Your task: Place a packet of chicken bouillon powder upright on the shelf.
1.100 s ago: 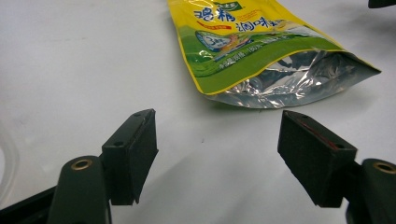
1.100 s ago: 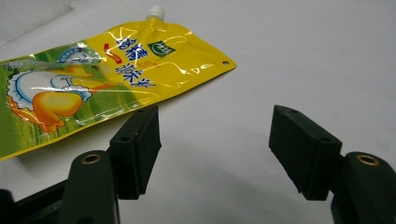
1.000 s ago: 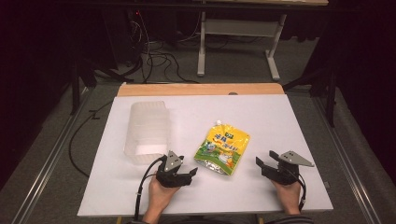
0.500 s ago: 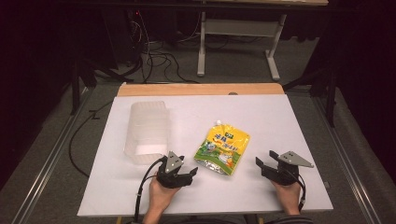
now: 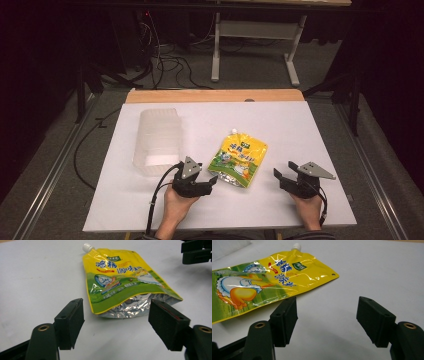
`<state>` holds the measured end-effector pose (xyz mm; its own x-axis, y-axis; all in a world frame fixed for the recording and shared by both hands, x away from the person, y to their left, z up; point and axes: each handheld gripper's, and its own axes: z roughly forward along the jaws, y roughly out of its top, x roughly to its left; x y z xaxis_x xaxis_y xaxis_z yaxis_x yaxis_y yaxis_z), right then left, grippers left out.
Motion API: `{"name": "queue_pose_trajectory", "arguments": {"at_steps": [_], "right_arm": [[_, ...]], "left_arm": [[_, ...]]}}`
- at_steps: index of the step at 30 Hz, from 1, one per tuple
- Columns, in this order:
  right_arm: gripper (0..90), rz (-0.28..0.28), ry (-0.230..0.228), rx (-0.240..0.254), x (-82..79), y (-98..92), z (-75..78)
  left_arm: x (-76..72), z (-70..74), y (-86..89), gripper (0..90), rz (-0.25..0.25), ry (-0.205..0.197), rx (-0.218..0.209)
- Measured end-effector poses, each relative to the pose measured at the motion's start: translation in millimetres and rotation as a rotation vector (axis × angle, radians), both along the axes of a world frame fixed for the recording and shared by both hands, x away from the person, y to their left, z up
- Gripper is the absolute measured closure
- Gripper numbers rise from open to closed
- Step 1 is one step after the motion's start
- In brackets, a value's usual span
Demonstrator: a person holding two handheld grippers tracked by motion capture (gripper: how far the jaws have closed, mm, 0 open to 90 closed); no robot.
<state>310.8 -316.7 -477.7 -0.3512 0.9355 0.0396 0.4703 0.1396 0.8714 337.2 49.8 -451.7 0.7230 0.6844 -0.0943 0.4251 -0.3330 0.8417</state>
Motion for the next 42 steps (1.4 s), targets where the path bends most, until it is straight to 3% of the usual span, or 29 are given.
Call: {"name": "queue_pose_trajectory", "arguments": {"at_steps": [4,6,11,17,21,25,28,33,37,42], "right_arm": [[33.6,-0.002,0.001,0.000,-0.4,0.8,0.0],[33.6,-0.003,-0.001,-0.001,-0.4,0.8,0.0],[33.5,0.000,-0.003,-0.011,-0.2,1.5,0.0],[33.4,-0.014,-0.009,-0.023,-0.6,2.8,-0.1],[33.3,-0.013,-0.002,-0.024,-0.4,2.9,-0.1],[33.3,-0.008,-0.001,-0.032,-0.7,4.2,0.0],[33.2,-0.006,-0.007,-0.032,-0.6,3.3,-0.1],[33.0,-0.009,-0.014,-0.034,-1.3,4.4,-0.1],[33.0,-0.006,-0.017,-0.040,-1.8,4.9,0.0],[32.9,-0.007,-0.014,-0.036,-1.5,4.4,-0.1]], "left_arm": [[4.0,3.7,-5.2,25.3,0.005,0.006,0.002],[9.5,7.5,-9.9,23.5,0.008,0.040,-0.002],[17.1,14.8,-18.8,23.5,-0.005,0.035,0.008],[29.0,21.2,-30.8,23.1,-0.011,0.058,-0.013],[43.4,25.7,-39.0,22.6,-0.013,0.080,0.013],[52.7,25.0,-43.2,22.7,0.005,0.098,0.015],[62.3,22.9,-51.0,21.7,0.010,0.126,0.045],[75.7,17.2,-64.5,22.4,0.019,0.119,0.079],[85.4,11.8,-70.9,22.4,0.028,0.139,0.086],[99.2,2.2,-79.2,22.3,0.036,0.195,0.146]]}}
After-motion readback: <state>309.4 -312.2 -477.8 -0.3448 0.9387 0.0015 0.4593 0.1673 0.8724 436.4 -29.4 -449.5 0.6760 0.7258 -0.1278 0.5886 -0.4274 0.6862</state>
